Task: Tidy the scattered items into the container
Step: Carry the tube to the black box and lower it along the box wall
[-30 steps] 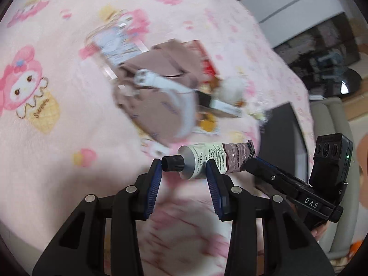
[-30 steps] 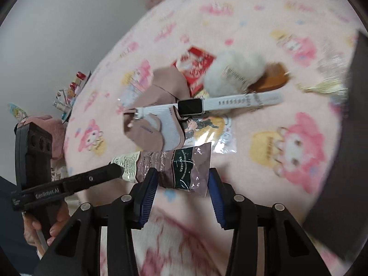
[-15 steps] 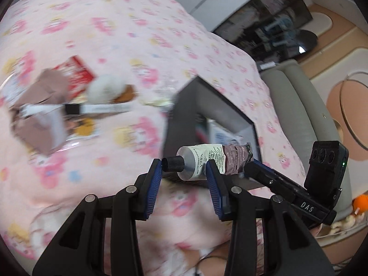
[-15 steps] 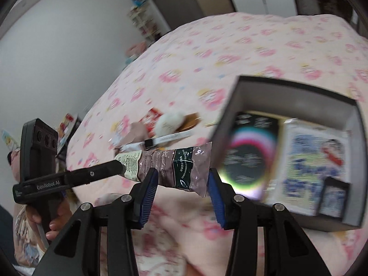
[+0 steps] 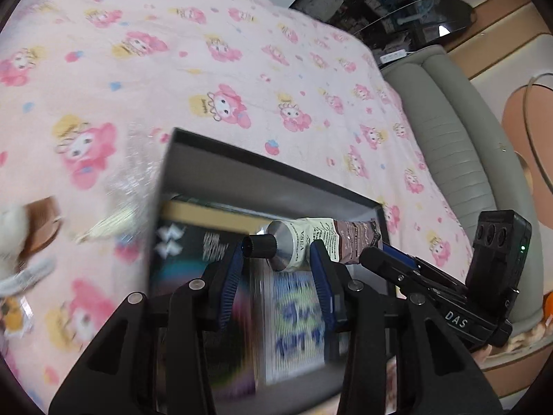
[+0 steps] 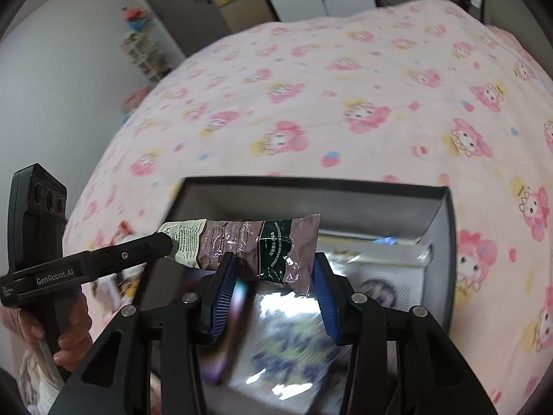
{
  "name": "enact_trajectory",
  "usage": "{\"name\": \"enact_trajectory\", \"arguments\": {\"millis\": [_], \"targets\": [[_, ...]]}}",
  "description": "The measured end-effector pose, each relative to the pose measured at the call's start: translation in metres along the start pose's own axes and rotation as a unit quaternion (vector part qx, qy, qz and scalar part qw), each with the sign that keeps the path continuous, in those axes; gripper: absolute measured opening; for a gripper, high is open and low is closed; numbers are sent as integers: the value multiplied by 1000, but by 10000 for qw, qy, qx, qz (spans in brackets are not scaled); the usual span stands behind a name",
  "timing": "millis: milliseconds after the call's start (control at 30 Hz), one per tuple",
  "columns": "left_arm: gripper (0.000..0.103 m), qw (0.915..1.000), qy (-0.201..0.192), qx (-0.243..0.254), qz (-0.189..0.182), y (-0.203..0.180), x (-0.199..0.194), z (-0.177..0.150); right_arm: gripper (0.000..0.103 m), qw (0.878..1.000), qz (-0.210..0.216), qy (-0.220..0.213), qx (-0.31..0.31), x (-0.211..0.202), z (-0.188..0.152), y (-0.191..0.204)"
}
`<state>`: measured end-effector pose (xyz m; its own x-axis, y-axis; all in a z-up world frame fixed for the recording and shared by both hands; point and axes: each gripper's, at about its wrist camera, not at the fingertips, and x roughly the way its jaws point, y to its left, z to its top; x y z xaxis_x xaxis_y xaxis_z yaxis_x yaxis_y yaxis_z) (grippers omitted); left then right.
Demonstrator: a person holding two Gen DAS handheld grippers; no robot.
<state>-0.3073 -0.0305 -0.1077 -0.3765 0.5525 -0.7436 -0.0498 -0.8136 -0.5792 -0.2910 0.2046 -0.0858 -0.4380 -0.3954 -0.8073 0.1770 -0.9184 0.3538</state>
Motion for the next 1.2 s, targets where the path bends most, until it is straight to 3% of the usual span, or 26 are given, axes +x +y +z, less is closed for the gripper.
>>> {"name": "enact_trajectory", "arguments": {"millis": [167, 367, 500, 567, 633, 733, 833, 933, 1133, 1200], "targets": [[42, 9985, 430, -155, 294, 7, 52, 12, 40, 9990, -296, 287, 194, 41, 11, -27], [45, 9943, 687, 15, 811, 1, 78, 9, 40, 9956, -414, 713, 457, 69, -1, -47], [46, 9906, 676, 294, 1152, -8, 80, 8, 40, 9936, -699, 853, 263, 77, -5, -42], [45, 9907, 659, 246, 1168, -9, 75, 8, 40, 9946, -618, 763, 326, 72, -5, -43], [45, 9916, 407, 232, 1204, -8, 65, 7, 40, 9963, -473, 548, 461, 60, -4, -47], [45, 9896, 267, 235, 1396, -8, 63, 10, 40, 9969, -641, 110, 436, 43, -1, -44], [45, 9886, 408, 174, 1442, -5, 75, 13, 40, 9959, -864, -156, 193, 37, 3, -36], [45, 9870, 464, 151, 1531, -7, 93, 14, 40, 9956, -918, -27, 158, 47, 2, -37], [47, 9894, 629, 169, 1299, -20, 113, 11, 38, 9961, -804, 190, 316, 53, 5, -45], [40, 9908, 799, 233, 1063, -28, 119, 9, 38, 9956, -858, 261, 281, 54, 3, -42]]}}
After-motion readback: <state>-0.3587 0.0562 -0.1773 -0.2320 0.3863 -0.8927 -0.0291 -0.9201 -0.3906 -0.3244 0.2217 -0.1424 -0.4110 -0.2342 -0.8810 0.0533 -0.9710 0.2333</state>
